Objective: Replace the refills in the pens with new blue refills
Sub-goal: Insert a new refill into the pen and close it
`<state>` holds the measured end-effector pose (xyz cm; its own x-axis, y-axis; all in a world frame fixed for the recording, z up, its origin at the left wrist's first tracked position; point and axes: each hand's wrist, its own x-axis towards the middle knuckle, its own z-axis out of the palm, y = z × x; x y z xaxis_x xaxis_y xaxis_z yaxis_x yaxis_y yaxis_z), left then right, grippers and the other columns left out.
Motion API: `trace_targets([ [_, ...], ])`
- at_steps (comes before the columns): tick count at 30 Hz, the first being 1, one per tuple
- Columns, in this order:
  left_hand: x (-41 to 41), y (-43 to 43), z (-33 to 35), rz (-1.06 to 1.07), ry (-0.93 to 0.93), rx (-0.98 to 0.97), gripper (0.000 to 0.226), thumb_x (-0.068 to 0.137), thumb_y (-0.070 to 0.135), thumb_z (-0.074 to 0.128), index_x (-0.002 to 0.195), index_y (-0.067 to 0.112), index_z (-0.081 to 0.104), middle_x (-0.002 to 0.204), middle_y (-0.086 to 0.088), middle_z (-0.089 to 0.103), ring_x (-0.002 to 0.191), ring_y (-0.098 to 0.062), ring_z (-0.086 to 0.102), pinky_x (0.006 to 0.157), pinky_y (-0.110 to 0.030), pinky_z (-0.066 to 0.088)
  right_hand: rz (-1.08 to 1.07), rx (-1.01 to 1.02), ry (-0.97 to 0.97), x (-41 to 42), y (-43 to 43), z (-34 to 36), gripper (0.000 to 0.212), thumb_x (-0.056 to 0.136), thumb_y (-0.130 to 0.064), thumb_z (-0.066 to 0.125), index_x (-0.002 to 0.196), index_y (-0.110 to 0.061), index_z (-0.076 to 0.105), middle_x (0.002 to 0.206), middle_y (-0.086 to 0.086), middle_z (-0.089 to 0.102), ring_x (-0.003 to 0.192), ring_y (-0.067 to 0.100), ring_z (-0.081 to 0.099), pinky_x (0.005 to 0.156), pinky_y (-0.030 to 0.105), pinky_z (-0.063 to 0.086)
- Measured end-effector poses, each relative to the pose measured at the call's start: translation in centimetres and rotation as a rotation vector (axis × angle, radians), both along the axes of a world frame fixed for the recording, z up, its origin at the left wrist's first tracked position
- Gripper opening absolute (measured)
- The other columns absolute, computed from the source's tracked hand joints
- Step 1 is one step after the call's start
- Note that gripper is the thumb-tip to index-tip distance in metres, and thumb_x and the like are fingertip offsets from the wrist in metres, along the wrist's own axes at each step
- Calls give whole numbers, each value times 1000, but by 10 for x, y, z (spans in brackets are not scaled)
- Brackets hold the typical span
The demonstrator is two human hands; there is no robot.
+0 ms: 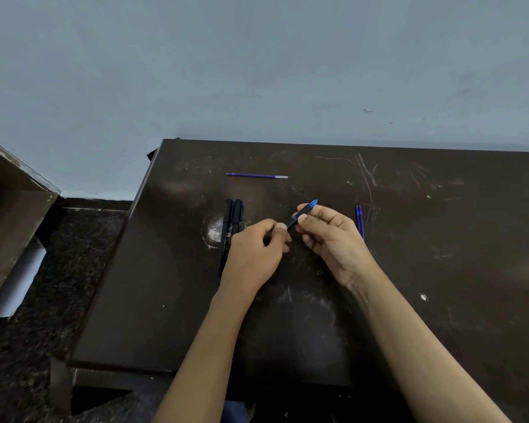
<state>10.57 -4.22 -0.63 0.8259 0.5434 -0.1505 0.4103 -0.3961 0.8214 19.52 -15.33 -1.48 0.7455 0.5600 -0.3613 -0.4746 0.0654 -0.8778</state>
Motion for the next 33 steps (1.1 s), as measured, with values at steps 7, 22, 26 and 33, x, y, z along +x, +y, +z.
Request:
trace_targets([
  [7,-2,7,-1,-34,-90,101,6,88,19,63,93,23,66,76,16,62,71,4,58,68,-5,44,-15,-21,-6,-1,0,-1,19,85,-6,64,103,-8,69,84,6,63,75,12,55,68,21,46],
  [22,1,4,-7,-13,-96,67,14,91,28,59,99,19,66,85,9,66,78,-2,61,68,-9,44,-68,34,20,-1,2,1,10,86,-6,62,85,-15,67,72,-3,59,66,4,54,64,18,42],
  [26,1,0,-6,-23,-83,-44,22,96,25,49,91,18,69,77,4,69,67,-2,64,62,-11,44,-54,26,2,-2,2,2,13,86,-6,63,78,-16,66,71,-3,61,63,2,54,65,19,43],
  [33,1,1,-7,36,-104,-24,22,91,37,57,91,18,68,76,7,70,72,-3,66,65,-15,48,-47,28,17,-5,3,1,12,85,-6,64,96,-9,68,77,0,64,69,6,56,66,21,44],
])
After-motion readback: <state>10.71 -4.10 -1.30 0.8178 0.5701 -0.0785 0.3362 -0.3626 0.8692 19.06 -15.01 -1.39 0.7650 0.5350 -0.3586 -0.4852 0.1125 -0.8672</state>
